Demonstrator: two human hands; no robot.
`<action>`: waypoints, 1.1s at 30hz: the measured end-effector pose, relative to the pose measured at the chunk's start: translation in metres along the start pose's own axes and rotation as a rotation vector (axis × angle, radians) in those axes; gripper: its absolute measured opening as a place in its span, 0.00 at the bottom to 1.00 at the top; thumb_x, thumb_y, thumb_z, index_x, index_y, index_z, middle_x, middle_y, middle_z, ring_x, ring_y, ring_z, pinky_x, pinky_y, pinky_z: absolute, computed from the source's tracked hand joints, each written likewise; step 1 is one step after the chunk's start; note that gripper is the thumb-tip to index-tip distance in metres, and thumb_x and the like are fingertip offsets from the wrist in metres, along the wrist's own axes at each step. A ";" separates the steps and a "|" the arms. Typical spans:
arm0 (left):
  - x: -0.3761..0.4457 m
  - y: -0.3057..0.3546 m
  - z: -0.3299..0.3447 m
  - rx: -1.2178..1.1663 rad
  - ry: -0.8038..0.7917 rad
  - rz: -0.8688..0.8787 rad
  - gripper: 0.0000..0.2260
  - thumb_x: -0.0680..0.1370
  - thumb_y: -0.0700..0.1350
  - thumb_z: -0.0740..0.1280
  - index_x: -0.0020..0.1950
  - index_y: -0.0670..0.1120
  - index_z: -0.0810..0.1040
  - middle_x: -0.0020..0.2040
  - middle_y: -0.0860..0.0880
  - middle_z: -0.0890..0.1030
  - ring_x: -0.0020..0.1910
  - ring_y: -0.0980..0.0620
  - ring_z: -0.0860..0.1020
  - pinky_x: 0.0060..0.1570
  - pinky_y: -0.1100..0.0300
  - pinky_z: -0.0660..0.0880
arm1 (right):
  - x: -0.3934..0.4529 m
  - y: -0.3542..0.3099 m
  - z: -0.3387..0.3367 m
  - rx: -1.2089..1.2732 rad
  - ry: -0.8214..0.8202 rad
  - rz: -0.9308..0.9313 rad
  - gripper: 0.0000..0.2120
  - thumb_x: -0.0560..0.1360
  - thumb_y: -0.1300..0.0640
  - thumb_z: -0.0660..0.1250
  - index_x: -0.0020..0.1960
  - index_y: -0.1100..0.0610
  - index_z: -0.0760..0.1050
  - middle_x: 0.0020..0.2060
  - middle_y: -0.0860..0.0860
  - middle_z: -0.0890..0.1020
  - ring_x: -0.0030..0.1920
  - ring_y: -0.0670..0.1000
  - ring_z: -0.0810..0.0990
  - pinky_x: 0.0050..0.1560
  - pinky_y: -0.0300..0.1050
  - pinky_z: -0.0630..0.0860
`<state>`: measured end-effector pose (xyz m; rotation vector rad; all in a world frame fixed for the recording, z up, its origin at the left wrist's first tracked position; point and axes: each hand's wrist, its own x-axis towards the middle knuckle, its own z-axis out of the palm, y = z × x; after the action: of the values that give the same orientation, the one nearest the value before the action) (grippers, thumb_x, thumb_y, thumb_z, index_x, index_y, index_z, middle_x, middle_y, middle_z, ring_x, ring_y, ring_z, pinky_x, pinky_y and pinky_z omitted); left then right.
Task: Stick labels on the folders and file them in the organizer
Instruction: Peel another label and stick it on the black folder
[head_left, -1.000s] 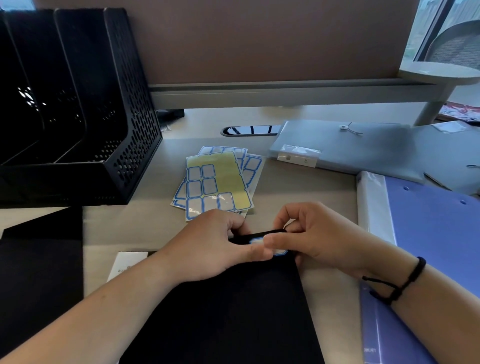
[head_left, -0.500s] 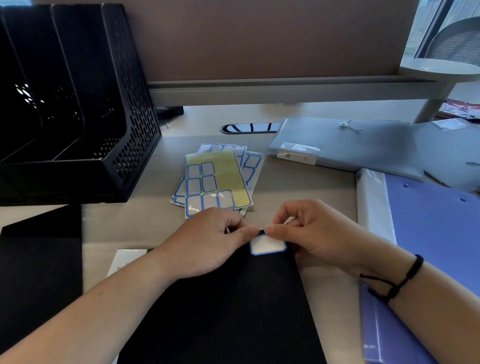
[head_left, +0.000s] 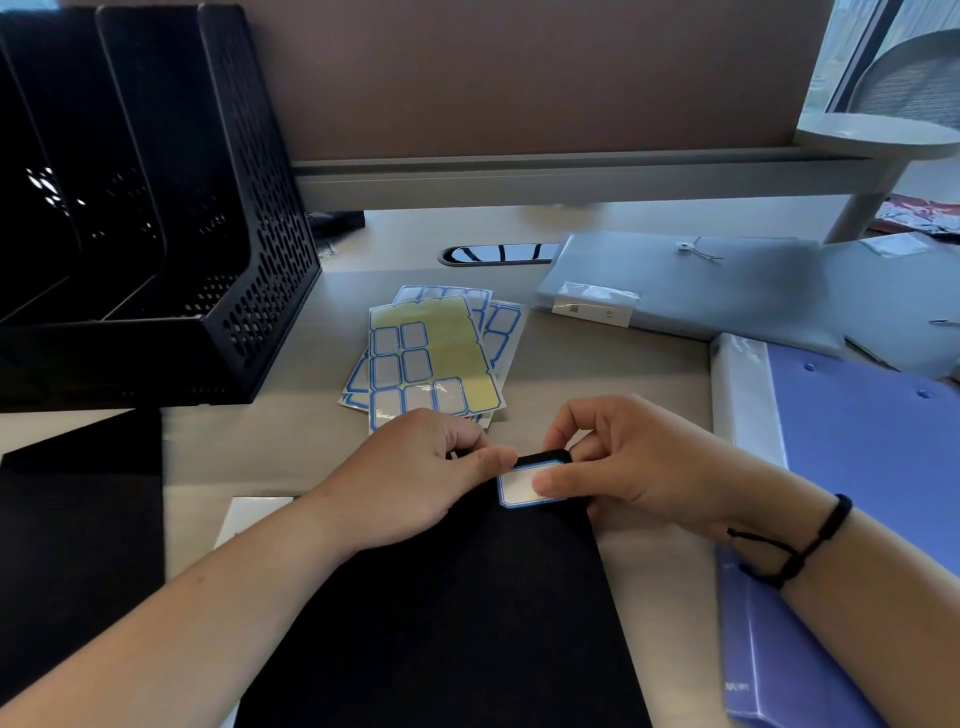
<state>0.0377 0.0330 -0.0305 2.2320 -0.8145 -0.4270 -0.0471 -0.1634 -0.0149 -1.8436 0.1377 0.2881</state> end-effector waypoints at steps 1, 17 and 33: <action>0.000 0.000 0.000 -0.006 -0.001 -0.004 0.14 0.78 0.59 0.67 0.36 0.53 0.80 0.26 0.56 0.70 0.25 0.60 0.67 0.28 0.67 0.63 | 0.000 0.000 -0.001 0.019 -0.010 0.000 0.08 0.74 0.64 0.73 0.49 0.64 0.74 0.28 0.51 0.82 0.27 0.47 0.78 0.30 0.38 0.75; -0.003 0.004 -0.010 -0.029 -0.151 0.013 0.07 0.72 0.54 0.76 0.42 0.53 0.83 0.37 0.55 0.83 0.35 0.61 0.77 0.41 0.63 0.74 | 0.011 0.002 0.014 -0.057 0.191 -0.008 0.13 0.74 0.55 0.75 0.38 0.58 0.73 0.21 0.47 0.75 0.21 0.45 0.72 0.24 0.39 0.70; 0.003 0.004 -0.028 -0.197 -0.354 -0.085 0.05 0.79 0.36 0.67 0.52 0.42 0.83 0.47 0.47 0.84 0.43 0.53 0.81 0.47 0.59 0.77 | 0.005 -0.004 -0.018 0.084 -0.257 0.053 0.14 0.72 0.77 0.68 0.52 0.62 0.74 0.30 0.51 0.83 0.33 0.47 0.83 0.38 0.40 0.81</action>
<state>0.0524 0.0436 -0.0086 2.0393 -0.8172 -0.9218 -0.0389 -0.1791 -0.0079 -1.7056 0.0207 0.5448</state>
